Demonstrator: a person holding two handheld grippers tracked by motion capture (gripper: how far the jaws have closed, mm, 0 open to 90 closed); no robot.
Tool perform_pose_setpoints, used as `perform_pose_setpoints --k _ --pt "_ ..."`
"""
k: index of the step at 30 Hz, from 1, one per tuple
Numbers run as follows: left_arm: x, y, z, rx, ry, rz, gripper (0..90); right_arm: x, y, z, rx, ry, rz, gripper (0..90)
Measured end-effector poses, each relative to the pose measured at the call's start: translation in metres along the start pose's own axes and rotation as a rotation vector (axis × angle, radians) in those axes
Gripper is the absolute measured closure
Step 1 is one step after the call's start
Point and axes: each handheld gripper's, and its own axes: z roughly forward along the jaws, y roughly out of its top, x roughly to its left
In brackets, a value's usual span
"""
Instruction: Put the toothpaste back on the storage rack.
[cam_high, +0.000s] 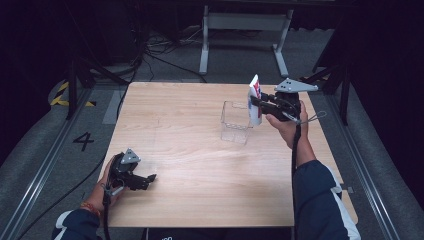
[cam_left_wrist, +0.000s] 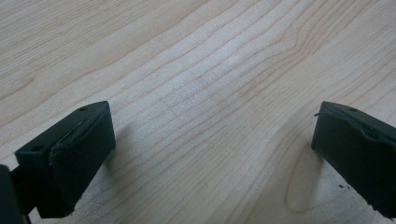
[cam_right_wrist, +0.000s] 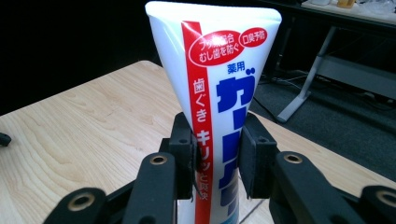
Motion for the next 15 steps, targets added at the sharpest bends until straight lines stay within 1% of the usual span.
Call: perform_pose_setpoints --k 3,8,10,13,15 --pt "0.0 0.0 0.0 -0.001 0.003 0.005 0.0 -0.001 0.002 0.005 0.002 -0.004 0.003 70.3" --pt "0.0 0.0 0.0 0.0 0.001 -0.003 0.0 -0.003 0.002 0.013 0.006 -0.001 0.011 70.2" --pt "0.0 0.0 0.0 0.001 0.001 -0.002 0.0 -0.005 0.002 0.016 0.007 0.013 0.026 70.2" --pt "0.0 0.0 0.0 -0.001 0.0 -0.002 0.0 -0.006 0.002 0.021 0.012 0.003 0.017 70.1" --pt "0.0 0.0 0.0 0.001 -0.002 -0.003 0.0 -0.007 0.001 0.025 0.016 0.004 0.021 70.1"
